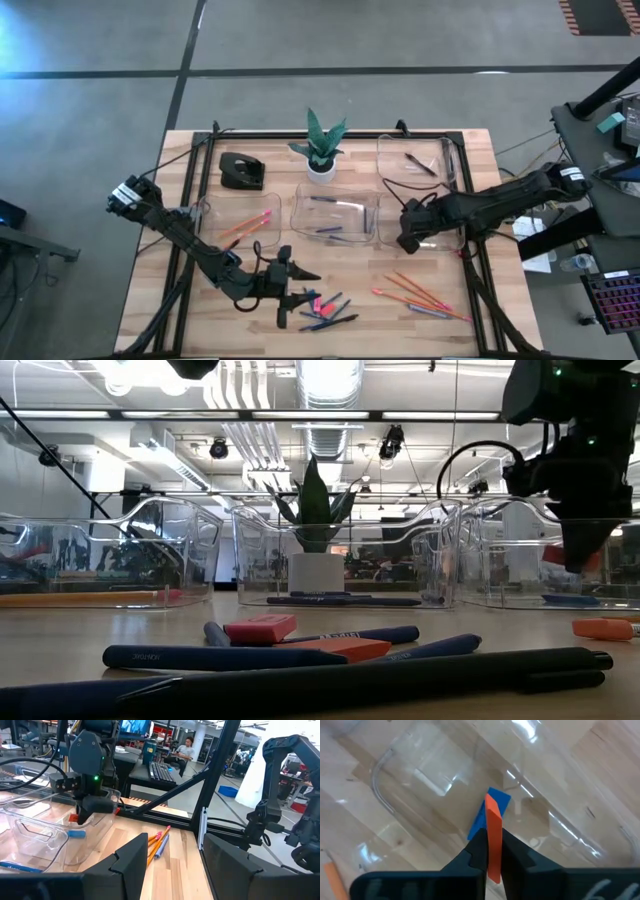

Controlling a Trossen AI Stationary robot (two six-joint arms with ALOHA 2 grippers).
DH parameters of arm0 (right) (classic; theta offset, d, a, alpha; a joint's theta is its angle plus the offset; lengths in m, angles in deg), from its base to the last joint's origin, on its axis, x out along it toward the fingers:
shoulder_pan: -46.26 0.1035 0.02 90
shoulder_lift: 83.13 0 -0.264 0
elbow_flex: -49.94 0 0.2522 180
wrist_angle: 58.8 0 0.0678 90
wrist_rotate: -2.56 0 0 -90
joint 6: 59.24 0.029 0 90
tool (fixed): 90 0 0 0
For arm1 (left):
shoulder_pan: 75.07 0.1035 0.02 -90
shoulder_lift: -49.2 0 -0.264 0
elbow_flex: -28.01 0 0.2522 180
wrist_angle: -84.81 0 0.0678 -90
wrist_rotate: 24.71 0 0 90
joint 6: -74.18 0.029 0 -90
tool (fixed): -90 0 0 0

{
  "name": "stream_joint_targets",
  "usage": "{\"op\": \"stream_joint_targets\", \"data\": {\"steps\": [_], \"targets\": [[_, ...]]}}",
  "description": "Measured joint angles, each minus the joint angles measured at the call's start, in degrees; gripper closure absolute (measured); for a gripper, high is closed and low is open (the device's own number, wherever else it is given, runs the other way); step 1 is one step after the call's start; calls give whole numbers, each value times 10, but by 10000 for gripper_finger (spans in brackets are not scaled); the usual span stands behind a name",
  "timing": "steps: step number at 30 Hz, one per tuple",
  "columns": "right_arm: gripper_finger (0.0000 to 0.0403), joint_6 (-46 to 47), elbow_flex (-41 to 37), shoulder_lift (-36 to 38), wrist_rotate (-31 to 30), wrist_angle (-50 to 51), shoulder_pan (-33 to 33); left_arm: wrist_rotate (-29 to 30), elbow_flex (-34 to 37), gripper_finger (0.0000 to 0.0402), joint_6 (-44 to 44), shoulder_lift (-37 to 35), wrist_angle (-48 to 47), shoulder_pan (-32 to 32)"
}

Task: Sort crayons/erasers/pens/pencils in bins
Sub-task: Put the orange eraser into the middle right transparent bin, then put the blue crayon into the middle transparent bin

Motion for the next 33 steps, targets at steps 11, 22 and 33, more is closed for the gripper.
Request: {"op": "stream_joint_targets", "data": {"steps": [11,22,33], "targets": [[318,-28,0,-51,-1,-47,0,0,0,223,0,0,0,0],[257,-31,41,-39,-18,-42,0,-1,0,223,0,0,-9,0],[259,-130,145,-36,-52,-71,24,-78,0,223,-2,0,-96,-1]]}}
